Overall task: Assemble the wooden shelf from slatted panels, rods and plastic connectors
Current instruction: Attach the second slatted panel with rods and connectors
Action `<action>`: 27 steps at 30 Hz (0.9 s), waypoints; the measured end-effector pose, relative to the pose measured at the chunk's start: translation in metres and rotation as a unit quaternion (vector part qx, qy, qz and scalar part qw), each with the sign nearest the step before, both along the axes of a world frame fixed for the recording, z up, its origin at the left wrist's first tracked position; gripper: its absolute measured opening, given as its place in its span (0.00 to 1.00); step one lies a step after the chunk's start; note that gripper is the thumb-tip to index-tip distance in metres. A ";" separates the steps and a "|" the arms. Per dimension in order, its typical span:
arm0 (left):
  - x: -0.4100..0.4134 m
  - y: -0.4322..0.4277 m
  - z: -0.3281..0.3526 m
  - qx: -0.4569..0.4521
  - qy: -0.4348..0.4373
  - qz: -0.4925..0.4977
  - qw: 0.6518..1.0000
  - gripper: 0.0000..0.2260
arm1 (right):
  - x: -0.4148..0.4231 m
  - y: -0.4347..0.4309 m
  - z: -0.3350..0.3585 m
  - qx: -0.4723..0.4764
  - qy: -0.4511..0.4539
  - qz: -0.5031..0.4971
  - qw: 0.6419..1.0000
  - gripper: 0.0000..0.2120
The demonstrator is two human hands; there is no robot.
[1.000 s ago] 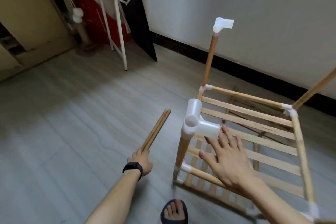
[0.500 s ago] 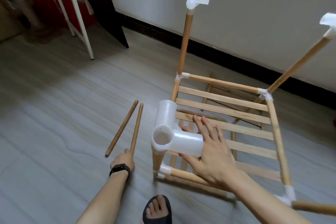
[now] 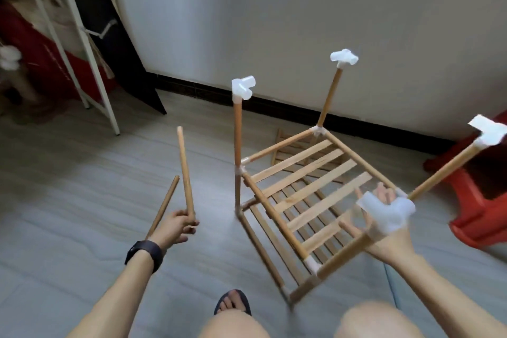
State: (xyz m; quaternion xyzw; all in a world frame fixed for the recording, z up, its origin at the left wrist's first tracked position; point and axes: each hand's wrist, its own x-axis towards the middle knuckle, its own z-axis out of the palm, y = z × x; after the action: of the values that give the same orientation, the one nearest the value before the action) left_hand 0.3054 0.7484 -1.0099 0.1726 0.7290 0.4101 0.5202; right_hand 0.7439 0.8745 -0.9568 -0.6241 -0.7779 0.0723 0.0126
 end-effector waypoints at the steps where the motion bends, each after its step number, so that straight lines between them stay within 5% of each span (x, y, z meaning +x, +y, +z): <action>1: 0.002 0.003 0.015 0.026 0.012 0.005 1.000 0.03 | 0.007 -0.014 0.001 -0.013 0.076 -0.109 0.991 0.47; 4: 0.019 0.012 0.058 0.097 0.032 0.014 0.995 0.03 | -0.001 -0.050 0.000 -0.106 0.308 -0.291 0.900 0.49; 7: 0.041 0.024 0.089 0.130 0.050 0.016 0.990 0.03 | -0.021 -0.059 -0.009 -0.151 0.434 -0.300 0.836 0.28; 10: 0.059 0.031 0.111 0.149 0.071 0.017 0.986 0.03 | -0.020 -0.037 -0.009 -0.176 0.436 -0.281 0.837 0.26; 16: 0.065 0.020 0.147 0.176 0.139 0.022 0.974 0.08 | 0.017 0.017 0.009 -0.169 0.336 -0.172 0.910 0.07; 21: 0.055 0.008 0.181 0.217 0.212 0.002 0.953 0.11 | 0.043 0.023 0.038 -0.162 0.551 -0.240 0.783 0.11; 23: 0.051 0.011 0.198 0.240 0.236 -0.014 0.941 0.11 | 0.051 0.021 0.067 -0.138 0.601 -0.231 0.752 0.05; 27: 0.053 0.034 0.247 0.296 0.322 -0.054 0.898 0.09 | 0.044 0.016 0.152 -0.069 0.670 -0.159 0.722 0.12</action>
State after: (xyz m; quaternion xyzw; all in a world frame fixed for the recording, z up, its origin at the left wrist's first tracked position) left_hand 0.3580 0.7829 -0.7626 0.4798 0.6913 0.5004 0.2038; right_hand 0.7877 0.8907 -0.8049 -0.5265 -0.4485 0.5220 0.4991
